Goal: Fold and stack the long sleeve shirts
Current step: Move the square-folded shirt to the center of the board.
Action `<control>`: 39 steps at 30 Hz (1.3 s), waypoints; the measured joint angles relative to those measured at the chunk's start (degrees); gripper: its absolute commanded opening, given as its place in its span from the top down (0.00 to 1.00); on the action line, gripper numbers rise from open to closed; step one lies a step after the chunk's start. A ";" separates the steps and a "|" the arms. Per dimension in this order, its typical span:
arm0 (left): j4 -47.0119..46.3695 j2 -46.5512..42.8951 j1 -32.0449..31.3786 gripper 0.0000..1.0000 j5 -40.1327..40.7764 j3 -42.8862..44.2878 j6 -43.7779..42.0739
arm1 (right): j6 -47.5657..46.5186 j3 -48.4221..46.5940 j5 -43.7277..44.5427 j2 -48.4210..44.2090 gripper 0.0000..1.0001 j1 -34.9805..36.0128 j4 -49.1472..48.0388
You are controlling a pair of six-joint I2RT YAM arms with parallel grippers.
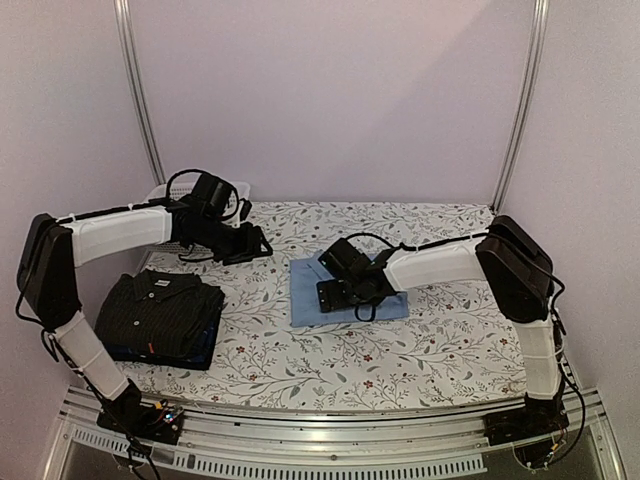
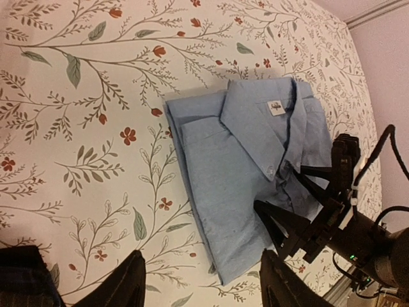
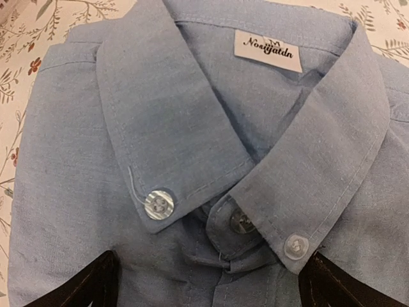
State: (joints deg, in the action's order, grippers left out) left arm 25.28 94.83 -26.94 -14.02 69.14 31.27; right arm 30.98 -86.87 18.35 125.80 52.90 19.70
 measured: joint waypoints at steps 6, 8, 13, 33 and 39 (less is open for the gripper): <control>0.39 -0.04 0.02 0.39 -0.26 0.00 -0.22 | 5.31 14.53 2.27 -9.70 0.02 -0.09 -1.49; 0.50 -0.04 0.04 0.39 -0.52 0.00 -0.20 | 6.75 19.08 2.29 -13.00 0.02 -0.02 -1.79; 0.59 -0.04 0.07 0.39 -0.74 0.00 -0.22 | 11.15 29.86 2.25 -21.97 0.02 1.97 -0.33; 3.69 -6.97 -0.74 0.35 3.52 -9.38 0.55 | 19.21 29.24 -0.02 -32.37 0.01 10.78 10.51; 7.08 -9.01 -4.07 0.37 9.55 -10.45 2.84 | 13.68 24.59 -1.62 -33.20 0.01 9.18 4.57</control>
State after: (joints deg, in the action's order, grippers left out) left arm 32.36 85.82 -31.00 -4.47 58.70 34.11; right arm 44.66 -62.28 16.73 92.60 62.08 24.27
